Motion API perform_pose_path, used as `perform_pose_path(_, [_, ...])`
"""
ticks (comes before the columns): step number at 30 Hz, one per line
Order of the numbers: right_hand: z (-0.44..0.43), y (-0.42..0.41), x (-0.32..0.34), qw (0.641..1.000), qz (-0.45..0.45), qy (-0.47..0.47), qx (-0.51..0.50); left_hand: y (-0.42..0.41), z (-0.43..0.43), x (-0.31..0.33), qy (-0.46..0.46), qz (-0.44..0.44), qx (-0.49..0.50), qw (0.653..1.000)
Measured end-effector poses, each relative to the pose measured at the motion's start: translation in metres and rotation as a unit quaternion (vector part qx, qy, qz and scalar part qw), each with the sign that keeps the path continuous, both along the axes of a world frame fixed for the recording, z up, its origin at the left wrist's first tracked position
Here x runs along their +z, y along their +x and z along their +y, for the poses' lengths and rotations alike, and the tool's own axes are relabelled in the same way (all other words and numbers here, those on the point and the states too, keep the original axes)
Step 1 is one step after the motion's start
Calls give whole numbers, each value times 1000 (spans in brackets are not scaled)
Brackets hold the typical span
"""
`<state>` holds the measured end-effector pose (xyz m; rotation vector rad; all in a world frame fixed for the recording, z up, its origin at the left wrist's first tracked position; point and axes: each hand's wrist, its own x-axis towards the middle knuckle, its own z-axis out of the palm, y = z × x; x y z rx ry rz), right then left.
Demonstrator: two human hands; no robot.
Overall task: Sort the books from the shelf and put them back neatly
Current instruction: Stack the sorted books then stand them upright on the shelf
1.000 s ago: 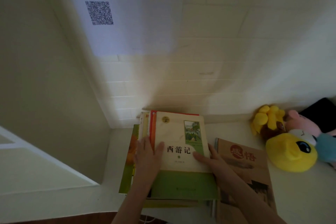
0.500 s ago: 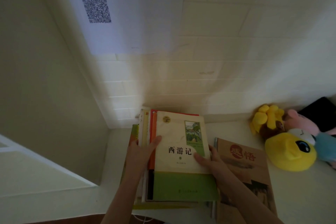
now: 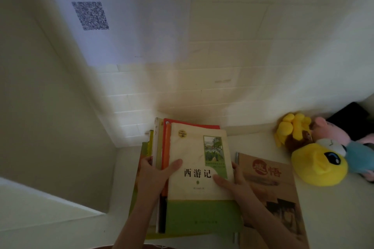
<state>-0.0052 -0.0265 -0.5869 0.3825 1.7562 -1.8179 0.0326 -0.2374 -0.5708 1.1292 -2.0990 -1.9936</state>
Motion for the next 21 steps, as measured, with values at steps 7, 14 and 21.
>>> perform_pose_path(7, [44, -5, 37, 999, 27, -38, 22, -5, 41, 23, -48, 92, -72, 992])
perform_pose_path(14, [126, 3, 40, 980, 156, -41, -121, -33, 107, 39, -37, 173, -247, 953])
perform_pose_path(21, [189, 20, 35, 966, 205, 55, -148, -64, 155, 20, -26, 188, -406, 894])
